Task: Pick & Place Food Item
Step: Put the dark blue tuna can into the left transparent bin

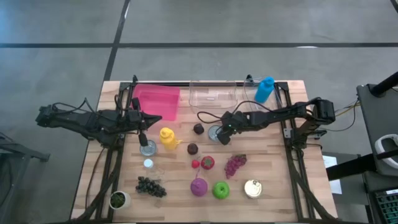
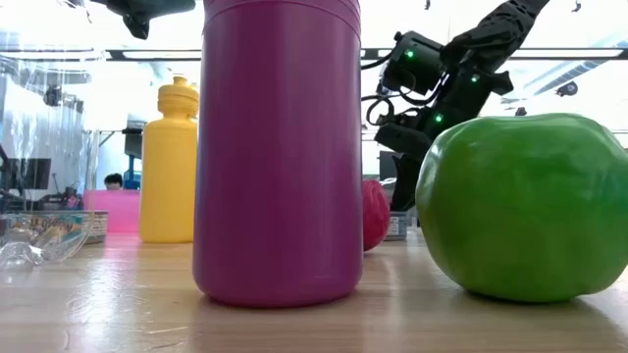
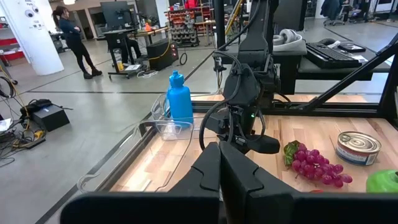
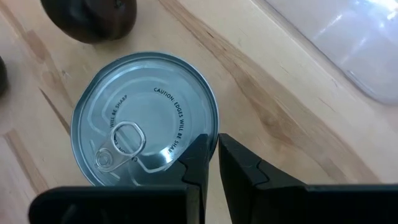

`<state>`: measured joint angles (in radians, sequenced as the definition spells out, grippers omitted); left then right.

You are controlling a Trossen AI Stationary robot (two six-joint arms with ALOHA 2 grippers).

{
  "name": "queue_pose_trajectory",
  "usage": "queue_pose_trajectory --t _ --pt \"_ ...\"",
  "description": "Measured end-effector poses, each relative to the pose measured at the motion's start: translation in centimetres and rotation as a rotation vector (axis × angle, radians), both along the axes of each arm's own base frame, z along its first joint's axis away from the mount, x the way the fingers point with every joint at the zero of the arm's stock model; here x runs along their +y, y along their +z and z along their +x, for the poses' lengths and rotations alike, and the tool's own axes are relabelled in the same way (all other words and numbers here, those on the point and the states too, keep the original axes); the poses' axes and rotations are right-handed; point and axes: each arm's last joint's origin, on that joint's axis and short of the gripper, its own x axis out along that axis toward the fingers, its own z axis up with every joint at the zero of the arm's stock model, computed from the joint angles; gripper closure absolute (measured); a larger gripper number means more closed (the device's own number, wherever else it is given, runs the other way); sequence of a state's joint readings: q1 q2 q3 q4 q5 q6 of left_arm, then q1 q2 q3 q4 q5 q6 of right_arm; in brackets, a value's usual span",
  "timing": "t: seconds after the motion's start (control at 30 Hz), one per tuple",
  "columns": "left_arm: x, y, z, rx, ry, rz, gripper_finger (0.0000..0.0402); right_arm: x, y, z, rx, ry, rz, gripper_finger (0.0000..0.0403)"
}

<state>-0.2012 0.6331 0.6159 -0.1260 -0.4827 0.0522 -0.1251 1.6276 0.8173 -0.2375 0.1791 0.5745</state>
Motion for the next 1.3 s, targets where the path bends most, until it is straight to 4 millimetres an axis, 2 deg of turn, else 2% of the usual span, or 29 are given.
queue_pose_trajectory --t 1.3 --pt "0.0 -0.5 0.1 0.018 -0.001 0.003 0.04 1.2 0.9 -1.0 0.102 -0.027 0.039 0.0372"
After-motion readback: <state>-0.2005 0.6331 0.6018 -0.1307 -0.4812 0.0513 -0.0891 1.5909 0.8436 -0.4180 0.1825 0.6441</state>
